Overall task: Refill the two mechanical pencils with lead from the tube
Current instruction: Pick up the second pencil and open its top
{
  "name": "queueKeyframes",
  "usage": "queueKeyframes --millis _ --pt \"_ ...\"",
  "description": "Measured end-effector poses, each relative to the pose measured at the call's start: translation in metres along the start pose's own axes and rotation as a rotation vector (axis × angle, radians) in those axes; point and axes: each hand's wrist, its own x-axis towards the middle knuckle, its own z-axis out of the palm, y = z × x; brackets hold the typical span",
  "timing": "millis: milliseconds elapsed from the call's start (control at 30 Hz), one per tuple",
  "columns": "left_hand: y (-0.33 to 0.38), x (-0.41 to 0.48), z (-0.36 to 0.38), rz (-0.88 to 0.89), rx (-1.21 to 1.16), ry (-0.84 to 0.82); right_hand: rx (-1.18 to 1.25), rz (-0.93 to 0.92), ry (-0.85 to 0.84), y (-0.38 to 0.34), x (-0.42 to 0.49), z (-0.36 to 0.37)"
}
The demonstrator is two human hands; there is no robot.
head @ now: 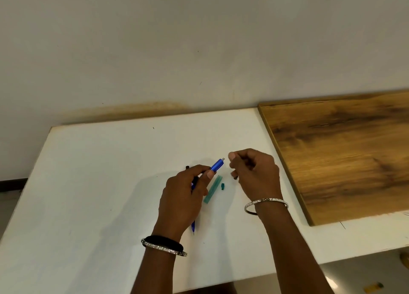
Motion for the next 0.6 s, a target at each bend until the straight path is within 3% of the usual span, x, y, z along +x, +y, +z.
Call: queueKeyframes --millis 100,233,600 --pt "0.0006 -0.0001 0.0011 0.019 0.014 -0.008 0.111 0.051 -0.126 0.0014 0.0007 0.0013" --pt "0.0004 0.0 0.002 0.018 0.0 -0.018 0.204 0.066 -0.176 0.0038 0.0028 -0.0029" --pt "-0.0017 -0.0001 0.0045 0.022 0.013 -0.023 0.228 0.093 -0.058 0.0053 0.0019 -0.002"
